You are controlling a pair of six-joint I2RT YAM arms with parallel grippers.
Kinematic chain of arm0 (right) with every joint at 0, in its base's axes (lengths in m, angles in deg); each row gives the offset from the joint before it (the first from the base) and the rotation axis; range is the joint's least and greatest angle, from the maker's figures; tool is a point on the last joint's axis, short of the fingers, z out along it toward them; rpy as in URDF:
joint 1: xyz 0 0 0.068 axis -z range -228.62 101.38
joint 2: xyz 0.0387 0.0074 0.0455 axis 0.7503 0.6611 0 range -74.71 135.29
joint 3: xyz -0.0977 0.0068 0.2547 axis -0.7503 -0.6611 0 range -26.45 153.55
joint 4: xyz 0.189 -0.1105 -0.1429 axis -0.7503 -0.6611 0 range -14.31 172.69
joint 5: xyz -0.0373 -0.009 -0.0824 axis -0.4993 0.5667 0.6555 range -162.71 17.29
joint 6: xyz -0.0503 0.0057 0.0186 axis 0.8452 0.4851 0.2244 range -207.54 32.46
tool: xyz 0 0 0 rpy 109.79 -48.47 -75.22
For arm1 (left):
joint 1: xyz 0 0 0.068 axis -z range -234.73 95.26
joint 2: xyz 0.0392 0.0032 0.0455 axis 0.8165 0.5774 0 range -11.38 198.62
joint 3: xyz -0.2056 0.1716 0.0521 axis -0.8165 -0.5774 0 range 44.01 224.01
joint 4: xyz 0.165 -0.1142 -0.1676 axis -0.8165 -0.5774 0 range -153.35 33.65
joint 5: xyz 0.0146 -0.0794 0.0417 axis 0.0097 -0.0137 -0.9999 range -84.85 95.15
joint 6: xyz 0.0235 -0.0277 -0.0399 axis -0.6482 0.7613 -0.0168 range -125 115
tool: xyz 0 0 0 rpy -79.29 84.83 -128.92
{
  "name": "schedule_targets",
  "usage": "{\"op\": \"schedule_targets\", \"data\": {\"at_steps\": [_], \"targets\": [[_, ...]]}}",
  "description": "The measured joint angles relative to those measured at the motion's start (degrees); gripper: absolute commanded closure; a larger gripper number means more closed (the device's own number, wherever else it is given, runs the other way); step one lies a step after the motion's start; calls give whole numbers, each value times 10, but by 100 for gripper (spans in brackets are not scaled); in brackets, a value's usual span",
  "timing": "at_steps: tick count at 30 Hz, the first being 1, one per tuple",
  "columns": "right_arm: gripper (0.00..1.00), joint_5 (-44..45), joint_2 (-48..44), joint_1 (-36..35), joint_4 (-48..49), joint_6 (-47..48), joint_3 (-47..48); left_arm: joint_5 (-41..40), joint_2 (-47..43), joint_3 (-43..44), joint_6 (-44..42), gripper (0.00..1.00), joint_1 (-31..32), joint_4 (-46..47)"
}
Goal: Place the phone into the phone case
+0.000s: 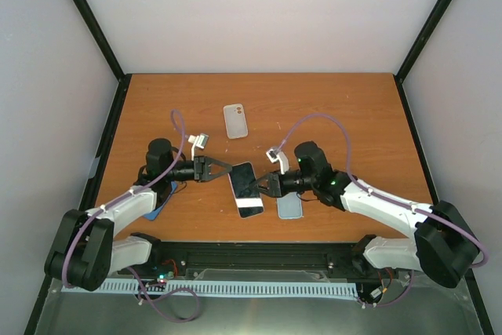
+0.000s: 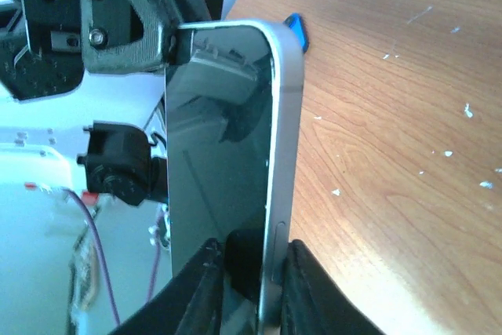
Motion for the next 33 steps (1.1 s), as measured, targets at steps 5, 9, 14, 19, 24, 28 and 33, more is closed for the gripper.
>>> {"op": "schedule_targets", "data": {"at_steps": [5,9,14,19,24,28,33], "targets": [[97,-27,0,2,17,-13,-10,-5,-3,-8,2,84,-2,5],[97,-33,-4,0,34,-18,-16,-24,-3,-10,12,41,-1,3],[97,4,-33,3,-9,-17,-26,-55,-6,-7,-1,10,0,-35],[97,33,-79,33,-94,-16,-25,-104,-2,11,-43,1,1,-114],[97,71,-101,80,-215,-15,6,-135,26,12,-56,1,4,-130],[97,106,-94,106,-306,-10,56,-162,58,12,-62,0,15,-138],[97,130,-81,130,-369,-6,85,-185,80,12,-64,1,30,-140]]}}
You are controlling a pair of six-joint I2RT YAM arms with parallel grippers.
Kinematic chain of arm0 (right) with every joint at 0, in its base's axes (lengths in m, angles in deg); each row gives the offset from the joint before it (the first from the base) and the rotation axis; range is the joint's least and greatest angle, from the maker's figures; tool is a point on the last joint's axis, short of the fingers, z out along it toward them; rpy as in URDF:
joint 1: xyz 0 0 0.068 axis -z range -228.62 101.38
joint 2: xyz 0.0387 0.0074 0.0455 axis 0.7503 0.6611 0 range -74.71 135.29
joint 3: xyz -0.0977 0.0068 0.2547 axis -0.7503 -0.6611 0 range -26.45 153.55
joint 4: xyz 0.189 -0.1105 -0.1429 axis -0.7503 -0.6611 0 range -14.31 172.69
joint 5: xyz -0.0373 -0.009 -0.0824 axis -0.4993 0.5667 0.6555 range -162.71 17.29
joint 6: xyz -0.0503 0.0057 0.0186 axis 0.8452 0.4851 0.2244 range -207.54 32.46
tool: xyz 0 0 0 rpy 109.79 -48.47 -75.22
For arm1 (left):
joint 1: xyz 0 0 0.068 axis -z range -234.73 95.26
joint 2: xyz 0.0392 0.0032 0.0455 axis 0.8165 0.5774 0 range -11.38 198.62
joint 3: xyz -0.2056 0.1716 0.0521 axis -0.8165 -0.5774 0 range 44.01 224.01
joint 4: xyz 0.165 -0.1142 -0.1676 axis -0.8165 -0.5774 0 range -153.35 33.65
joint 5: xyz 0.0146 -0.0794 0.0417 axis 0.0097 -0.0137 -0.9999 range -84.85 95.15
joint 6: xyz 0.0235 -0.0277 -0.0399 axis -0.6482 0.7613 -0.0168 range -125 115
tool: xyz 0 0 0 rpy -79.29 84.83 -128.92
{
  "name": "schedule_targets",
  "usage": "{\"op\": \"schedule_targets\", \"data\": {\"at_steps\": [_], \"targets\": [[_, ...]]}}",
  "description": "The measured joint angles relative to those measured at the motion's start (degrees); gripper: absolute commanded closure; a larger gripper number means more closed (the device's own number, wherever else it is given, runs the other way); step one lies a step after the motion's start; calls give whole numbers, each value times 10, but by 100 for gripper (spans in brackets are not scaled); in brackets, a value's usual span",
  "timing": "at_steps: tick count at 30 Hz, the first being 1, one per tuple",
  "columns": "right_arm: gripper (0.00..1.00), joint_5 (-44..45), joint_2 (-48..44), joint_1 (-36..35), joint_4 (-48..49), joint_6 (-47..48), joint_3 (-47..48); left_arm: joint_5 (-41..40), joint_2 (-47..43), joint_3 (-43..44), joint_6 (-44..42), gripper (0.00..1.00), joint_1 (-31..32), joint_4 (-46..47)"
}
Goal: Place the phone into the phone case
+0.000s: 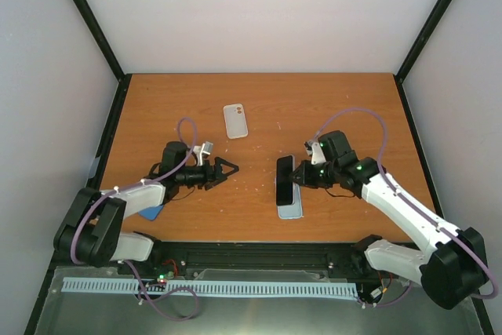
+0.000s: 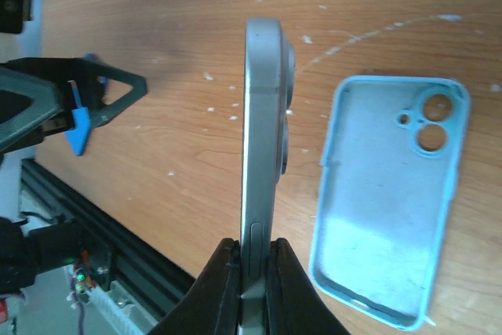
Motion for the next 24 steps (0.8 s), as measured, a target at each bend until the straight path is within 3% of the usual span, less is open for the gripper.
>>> {"op": "schedule_targets", "data": {"at_steps": [13,24], "targets": [[97,21,130,53,-53,39,3,-17,74,19,-7,1,15,2],[97,-20,201,66,-49,55,16,-48,149,79,8,2,92,4]]}}
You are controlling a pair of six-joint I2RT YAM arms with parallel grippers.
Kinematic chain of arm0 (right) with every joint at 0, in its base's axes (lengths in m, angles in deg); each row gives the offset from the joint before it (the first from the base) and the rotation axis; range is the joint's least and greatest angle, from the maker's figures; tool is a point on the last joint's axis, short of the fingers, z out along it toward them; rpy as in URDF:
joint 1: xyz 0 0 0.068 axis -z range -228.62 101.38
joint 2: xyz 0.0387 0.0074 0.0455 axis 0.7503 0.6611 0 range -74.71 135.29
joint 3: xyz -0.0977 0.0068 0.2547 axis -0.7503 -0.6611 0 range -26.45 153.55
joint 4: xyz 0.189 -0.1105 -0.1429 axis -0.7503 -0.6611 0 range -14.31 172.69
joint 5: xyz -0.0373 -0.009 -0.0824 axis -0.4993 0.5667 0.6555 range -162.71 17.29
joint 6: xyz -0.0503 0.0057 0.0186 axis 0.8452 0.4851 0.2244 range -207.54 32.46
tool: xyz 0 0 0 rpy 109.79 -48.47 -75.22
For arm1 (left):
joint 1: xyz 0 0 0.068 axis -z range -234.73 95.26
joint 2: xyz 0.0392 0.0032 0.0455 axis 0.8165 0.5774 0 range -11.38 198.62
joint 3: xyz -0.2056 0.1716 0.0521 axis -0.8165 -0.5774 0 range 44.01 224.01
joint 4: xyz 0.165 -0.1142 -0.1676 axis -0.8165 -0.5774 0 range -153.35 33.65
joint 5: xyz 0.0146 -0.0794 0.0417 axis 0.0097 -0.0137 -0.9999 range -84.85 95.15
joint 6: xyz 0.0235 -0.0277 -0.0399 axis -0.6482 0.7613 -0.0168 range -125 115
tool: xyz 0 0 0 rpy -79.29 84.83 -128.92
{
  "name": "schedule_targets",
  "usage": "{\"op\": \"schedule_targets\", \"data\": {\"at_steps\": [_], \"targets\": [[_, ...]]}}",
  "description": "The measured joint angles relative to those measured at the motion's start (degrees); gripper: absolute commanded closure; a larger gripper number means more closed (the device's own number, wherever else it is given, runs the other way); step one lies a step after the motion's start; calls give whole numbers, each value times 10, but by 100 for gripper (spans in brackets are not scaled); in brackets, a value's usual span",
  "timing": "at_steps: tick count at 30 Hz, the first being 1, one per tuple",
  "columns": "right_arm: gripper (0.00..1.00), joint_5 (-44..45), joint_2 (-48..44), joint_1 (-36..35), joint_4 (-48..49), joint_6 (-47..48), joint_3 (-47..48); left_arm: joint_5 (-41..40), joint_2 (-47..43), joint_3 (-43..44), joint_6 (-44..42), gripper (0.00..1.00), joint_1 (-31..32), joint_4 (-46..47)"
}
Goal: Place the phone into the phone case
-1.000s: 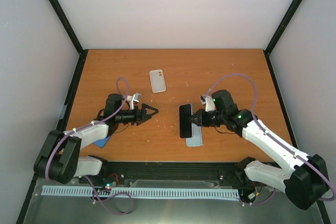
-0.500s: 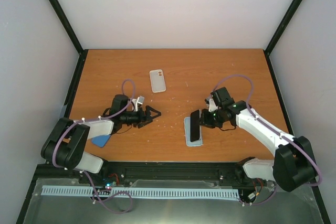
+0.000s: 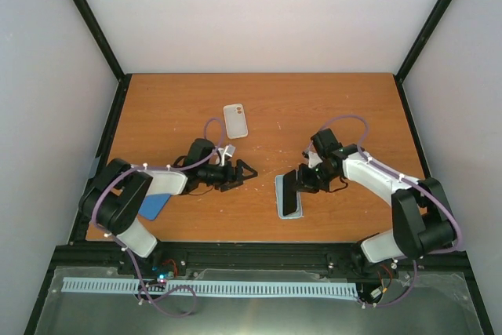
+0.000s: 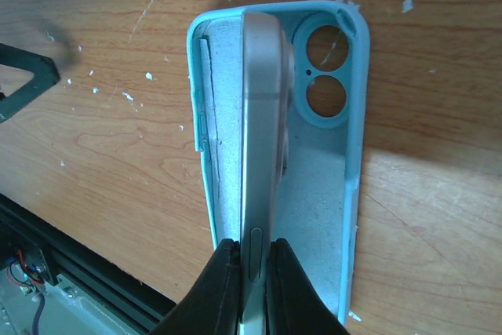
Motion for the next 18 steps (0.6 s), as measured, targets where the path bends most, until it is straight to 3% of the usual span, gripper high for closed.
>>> {"op": "schedule_targets", "data": {"at_steps": [18], "targets": [[97,-70,47,9,35,40,-1,17,134,52,66,20,55,115]]}}
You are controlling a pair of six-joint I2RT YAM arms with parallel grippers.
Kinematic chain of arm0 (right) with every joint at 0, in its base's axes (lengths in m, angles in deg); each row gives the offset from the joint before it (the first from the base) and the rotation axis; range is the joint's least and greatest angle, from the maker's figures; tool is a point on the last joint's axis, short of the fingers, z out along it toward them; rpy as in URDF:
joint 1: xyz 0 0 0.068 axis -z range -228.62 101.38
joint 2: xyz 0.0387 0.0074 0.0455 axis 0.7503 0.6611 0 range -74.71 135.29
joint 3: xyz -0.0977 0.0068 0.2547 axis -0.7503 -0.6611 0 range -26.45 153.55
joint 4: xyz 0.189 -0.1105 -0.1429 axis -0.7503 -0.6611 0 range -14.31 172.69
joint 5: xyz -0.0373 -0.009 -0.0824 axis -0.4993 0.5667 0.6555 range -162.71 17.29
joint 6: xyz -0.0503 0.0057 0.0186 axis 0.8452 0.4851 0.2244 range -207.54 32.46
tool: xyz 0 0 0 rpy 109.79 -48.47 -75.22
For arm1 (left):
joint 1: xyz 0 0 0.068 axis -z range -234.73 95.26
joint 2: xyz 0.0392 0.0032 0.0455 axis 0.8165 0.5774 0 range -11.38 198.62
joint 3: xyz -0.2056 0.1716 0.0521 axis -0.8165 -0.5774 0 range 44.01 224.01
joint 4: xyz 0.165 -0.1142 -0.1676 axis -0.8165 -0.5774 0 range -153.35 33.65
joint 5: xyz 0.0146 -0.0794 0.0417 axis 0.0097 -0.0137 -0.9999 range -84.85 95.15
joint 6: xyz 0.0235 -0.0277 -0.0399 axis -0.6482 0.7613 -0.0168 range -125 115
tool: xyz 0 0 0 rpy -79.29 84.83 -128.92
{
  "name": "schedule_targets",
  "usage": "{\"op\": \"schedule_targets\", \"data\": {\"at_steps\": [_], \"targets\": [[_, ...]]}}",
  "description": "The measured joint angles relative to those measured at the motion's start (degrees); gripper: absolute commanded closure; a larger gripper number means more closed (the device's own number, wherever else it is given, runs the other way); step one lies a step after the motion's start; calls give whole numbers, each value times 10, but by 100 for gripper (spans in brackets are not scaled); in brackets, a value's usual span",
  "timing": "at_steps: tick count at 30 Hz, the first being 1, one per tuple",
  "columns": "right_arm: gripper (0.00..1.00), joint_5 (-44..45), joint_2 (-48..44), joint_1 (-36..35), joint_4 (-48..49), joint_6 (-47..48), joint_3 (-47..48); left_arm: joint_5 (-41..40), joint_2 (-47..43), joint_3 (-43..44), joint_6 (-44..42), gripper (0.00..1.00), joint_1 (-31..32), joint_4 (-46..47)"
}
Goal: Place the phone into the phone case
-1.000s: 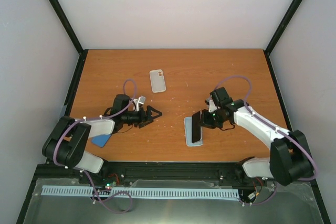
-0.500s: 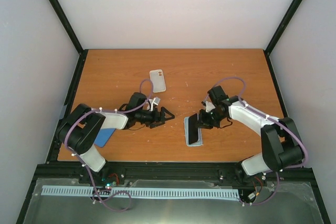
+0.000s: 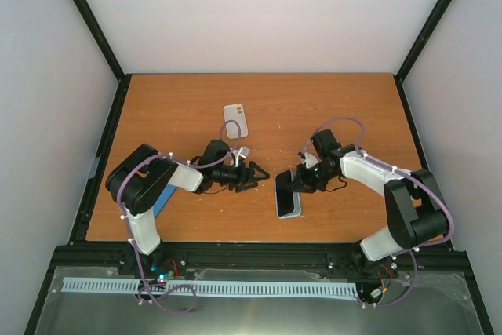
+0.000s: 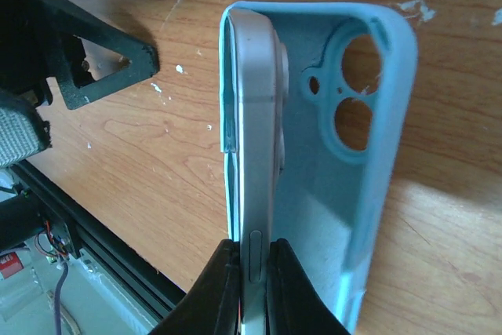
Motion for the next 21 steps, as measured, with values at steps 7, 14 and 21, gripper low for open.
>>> {"op": "schedule_targets", "data": {"at_steps": [7,14,21], "targets": [[97,-18,11,2,25,12,-9,2,21,13,8,27,5,14],[96,-29,23,10,57,13,-23,2,35,24,9,39,22,12],[82,-1,34,9,68,14,-26,-2,61,51,10,52,41,7]]}}
